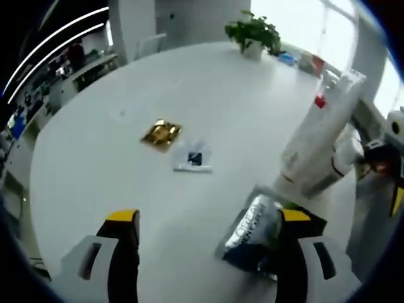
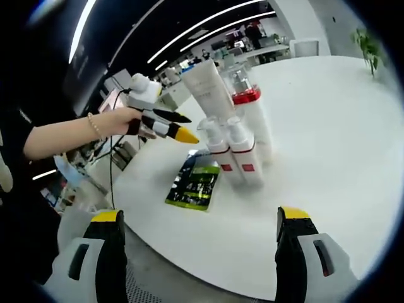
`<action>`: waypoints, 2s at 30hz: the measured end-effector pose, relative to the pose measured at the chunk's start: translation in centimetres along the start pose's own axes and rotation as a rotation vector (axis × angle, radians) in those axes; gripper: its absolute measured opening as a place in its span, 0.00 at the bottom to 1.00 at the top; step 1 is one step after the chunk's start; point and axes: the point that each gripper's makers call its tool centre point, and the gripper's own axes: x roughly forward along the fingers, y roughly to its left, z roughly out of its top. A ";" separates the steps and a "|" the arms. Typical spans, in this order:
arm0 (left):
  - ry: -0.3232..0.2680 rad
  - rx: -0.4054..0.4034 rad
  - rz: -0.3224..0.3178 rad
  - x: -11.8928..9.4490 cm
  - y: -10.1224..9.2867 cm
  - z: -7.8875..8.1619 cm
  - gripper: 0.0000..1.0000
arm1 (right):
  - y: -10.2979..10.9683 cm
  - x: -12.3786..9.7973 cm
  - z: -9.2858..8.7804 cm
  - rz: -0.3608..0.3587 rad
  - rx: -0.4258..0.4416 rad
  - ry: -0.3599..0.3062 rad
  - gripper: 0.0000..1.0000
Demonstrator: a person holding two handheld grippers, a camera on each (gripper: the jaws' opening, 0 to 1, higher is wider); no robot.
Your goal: Arrange the skincare products in the storage area until every visible bottle or jar stands upright without overlapping.
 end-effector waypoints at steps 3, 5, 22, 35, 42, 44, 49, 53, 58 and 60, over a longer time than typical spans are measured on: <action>0.005 0.017 -0.009 1.2 0.3 0.7 0.85 | -0.1 0.0 -0.1 -0.006 0.006 0.001 1.00; 0.017 0.032 -0.014 1.6 0.2 1.0 0.85 | -0.3 0.0 -0.1 -0.010 0.015 -0.002 1.00; 0.100 0.115 -0.056 5.9 0.9 3.5 0.77 | -0.4 0.1 -0.6 -0.012 0.046 0.015 1.00; 0.184 0.194 -0.044 7.9 1.2 4.1 0.68 | -0.5 0.2 -0.7 -0.017 0.052 0.022 1.00; 0.205 0.192 -0.071 9.0 1.2 4.7 0.71 | -0.5 0.0 -0.4 -0.024 0.068 0.008 1.00; 0.209 0.202 -0.071 9.1 1.3 4.8 0.73 | -0.5 0.0 -0.3 -0.025 0.070 0.008 1.00; 0.220 0.214 -0.075 9.7 1.7 5.2 0.75 | -0.6 0.0 -0.4 -0.026 0.070 0.009 1.00; 0.226 0.224 -0.077 9.6 1.7 5.2 0.73 | -0.5 0.0 -0.3 -0.028 0.069 0.010 1.00; 0.212 0.265 -0.102 9.6 1.2 5.5 0.63 | -0.5 0.0 -0.3 -0.028 0.068 0.011 1.00; 0.206 0.272 -0.111 9.4 0.9 5.6 0.54 | -0.5 0.0 -0.3 -0.027 0.068 0.012 1.00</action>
